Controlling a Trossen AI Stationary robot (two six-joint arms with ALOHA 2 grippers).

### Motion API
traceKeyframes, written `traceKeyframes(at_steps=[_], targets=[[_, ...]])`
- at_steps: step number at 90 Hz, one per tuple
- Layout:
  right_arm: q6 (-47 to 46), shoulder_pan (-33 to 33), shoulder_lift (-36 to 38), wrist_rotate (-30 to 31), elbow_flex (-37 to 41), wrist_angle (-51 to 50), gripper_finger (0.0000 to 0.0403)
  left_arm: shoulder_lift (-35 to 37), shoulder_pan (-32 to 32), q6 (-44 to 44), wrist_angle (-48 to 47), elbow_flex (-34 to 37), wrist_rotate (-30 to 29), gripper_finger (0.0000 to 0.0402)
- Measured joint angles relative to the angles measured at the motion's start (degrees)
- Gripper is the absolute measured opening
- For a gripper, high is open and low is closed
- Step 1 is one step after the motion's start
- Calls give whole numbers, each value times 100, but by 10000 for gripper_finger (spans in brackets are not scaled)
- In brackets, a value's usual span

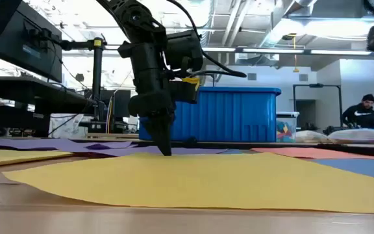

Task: Organize paper
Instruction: Prepare the blue colored paper

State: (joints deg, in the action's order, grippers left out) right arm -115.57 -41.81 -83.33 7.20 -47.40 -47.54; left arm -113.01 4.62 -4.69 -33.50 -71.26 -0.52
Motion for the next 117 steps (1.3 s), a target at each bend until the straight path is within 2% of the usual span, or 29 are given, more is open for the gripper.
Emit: traceKeyframes(at_steps=[10,19,28,33,52,79,117], targets=[[763,221,-488,3,7,600,117,0,0,-1,-17,0,-2,0],[1590,403,-799,-4,3,1438,78,-2,0,-2,-51,0,-3,0],[1683,541,-1024,-57,-5,1670,22,-4,0,-2,-78,-2,-3,0],[1625,578,-1095,-129,-17,1626,8,-7,0,-2,-90,-2,-6,0],[941,555,-1165,-271,-19,919,1,-7,0,-2,-175,-9,-6,0],[-154,214,-1172,-378,-19,411,0,-2,0,-6,-251,-4,-8,0],[-382,-125,-1066,-651,4,14,0,-2,0,-24,-262,-4,-6,0]])
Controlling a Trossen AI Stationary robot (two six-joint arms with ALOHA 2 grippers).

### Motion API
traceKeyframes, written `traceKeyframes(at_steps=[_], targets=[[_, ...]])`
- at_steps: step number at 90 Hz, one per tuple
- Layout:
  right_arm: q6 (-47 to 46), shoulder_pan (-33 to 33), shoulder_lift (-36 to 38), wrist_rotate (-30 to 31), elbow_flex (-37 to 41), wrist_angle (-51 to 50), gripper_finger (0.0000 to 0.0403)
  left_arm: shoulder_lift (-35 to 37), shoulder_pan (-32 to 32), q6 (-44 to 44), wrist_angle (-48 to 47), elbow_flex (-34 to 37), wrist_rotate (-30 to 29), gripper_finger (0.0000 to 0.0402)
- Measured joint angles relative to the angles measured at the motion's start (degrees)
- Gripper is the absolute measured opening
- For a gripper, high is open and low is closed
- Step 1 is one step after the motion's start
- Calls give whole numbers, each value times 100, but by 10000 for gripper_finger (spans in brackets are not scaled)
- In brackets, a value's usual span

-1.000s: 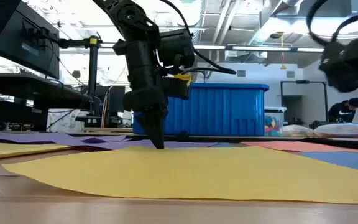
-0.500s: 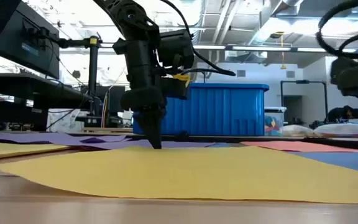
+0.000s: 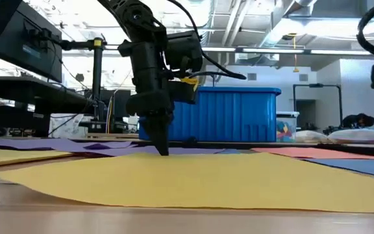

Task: Organize paper
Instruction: Prepare the blue colored paper, then stack the yellow colored paper on top of the other yellow colored papers

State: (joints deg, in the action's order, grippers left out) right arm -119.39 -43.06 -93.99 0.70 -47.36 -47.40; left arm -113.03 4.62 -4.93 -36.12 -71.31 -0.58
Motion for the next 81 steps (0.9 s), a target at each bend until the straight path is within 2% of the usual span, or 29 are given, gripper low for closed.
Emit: traceKeyframes(at_steps=[25,36,48,63,81], targets=[[-352,1,465,16,25,-143,0,-9,-2,-3,-173,-136,-2,0],[-333,51,696,119,25,54,0,-38,-3,-84,-561,-482,-2,0],[43,280,877,527,19,629,8,-56,-6,26,-960,-1089,-14,0],[1149,878,926,855,10,1666,65,-33,-129,499,-962,-1657,101,0],[2292,1696,835,1038,104,2164,155,35,-536,757,-1519,-1684,197,0]])
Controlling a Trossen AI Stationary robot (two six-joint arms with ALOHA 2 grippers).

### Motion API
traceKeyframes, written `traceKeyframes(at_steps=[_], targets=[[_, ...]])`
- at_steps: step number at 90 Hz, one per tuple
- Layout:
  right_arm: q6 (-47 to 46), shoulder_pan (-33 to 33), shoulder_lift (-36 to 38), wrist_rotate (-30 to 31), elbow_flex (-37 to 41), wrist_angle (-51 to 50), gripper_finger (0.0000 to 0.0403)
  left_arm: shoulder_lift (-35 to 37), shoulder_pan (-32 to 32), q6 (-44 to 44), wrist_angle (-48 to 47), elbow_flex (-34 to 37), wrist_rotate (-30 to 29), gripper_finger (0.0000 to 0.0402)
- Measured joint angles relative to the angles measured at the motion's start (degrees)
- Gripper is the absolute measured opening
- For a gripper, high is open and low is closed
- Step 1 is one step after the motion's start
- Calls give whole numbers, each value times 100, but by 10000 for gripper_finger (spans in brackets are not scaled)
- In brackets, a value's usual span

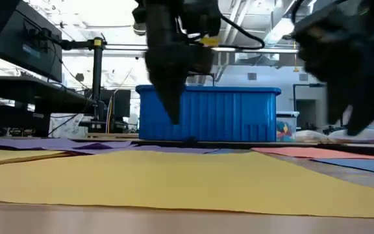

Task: Organize paper
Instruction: Stack the yellow colored paper on top of the other yellow colored papers

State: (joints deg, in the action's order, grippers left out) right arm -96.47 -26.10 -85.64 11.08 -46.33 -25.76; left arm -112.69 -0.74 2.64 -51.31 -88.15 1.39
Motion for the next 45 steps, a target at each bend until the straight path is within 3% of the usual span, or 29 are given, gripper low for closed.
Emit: traceKeyframes(at_steps=[10,25,45], targets=[[229,351,3,82,527,776,188,9,-322,196,6,372,-3,0],[-30,493,1,123,1484,3176,200,9,-777,756,488,954,2,0],[105,558,-1,211,1784,3365,201,9,-1105,1326,1902,1396,1,0]])
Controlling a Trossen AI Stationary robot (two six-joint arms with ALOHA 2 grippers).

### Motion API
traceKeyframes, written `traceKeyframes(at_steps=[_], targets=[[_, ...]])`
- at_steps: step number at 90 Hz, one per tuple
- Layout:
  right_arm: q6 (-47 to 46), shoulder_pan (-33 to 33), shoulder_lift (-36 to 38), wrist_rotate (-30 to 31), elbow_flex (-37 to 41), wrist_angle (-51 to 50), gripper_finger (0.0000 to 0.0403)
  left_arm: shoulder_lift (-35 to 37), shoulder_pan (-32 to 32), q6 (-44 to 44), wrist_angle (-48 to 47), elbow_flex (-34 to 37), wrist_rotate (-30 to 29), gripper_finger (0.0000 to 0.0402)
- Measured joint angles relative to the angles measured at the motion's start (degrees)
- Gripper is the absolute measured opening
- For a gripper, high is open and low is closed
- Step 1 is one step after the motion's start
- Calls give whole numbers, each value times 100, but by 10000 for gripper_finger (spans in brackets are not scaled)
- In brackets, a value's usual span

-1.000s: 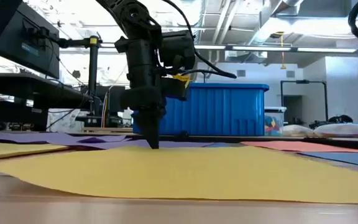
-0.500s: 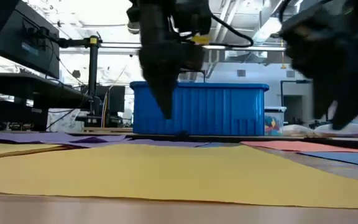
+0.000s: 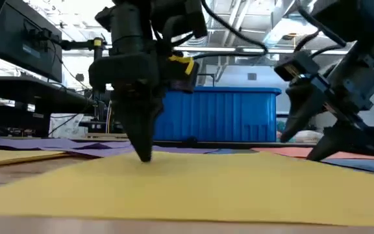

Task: Organize paper
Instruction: Stack the yellow colored paper on top of the other yellow colored papers

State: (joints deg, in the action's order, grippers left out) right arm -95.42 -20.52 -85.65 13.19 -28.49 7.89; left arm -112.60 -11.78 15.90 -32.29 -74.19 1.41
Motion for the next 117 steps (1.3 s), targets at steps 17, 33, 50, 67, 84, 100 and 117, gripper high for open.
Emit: traceKeyframes(at_steps=[17,33,50,67,84,100,117], targets=[[191,44,0,-37,0,-3,201,11,24,223,610,231,1,0],[573,42,0,-107,0,229,192,11,179,234,821,240,-45,0],[540,38,-466,-97,-2,833,169,0,248,241,1089,247,-94,0],[743,-34,-921,-158,-47,1659,129,-2,248,241,1116,246,-64,0],[1230,-37,-745,-194,-107,1515,12,123,246,210,464,-173,-52,0],[1024,-35,-288,-190,-183,1413,1,687,209,-182,-698,-682,-65,0],[951,-37,120,-144,-882,523,0,1965,87,-364,-2371,-881,-1219,0]])
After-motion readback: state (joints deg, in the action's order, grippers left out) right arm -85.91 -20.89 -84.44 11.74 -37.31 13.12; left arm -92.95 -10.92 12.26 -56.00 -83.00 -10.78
